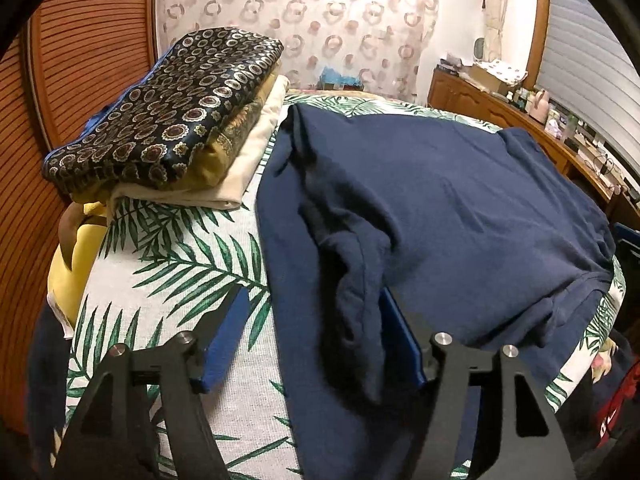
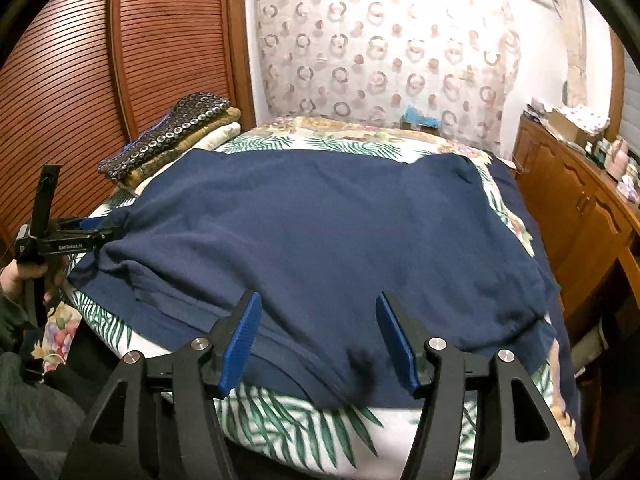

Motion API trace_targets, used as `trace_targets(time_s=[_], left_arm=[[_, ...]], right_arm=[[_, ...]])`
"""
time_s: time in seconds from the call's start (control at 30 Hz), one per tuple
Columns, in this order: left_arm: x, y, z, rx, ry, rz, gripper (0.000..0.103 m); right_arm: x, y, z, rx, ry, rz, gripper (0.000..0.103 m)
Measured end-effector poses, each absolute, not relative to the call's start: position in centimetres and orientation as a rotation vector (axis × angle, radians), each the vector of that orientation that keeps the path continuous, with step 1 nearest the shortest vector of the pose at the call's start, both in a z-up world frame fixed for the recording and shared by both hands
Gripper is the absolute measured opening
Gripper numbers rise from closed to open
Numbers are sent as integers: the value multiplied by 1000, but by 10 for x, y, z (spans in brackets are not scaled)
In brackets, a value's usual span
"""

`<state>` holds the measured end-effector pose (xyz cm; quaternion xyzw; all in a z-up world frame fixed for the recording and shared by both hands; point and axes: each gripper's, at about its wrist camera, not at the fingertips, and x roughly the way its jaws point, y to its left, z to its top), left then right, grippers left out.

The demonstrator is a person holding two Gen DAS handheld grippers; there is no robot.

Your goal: Fold small clothes

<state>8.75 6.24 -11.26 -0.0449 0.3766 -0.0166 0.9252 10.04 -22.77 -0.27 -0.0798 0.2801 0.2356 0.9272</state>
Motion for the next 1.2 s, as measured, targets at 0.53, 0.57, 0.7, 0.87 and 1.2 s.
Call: trace_targets(time_s=[0.53, 0.57, 0.7, 0.87, 1.2], left_arm=[[80, 40, -60, -193, 642, -258, 8], [79, 36, -56, -192, 627, -275, 8], [90, 11, -43, -206, 589, -368, 8], [111, -30, -29, -158, 579, -442, 8], [148, -122, 11, -68, 556, -596, 8]], right_arm=[[127, -237, -14, -163, 584, 482, 62], [129, -240, -14, -159, 584, 477, 62], [130, -246, -17, -124, 585, 463, 62], [123, -251, -20, -108, 584, 435, 62], [112, -272, -17, -29, 553, 363, 62]])
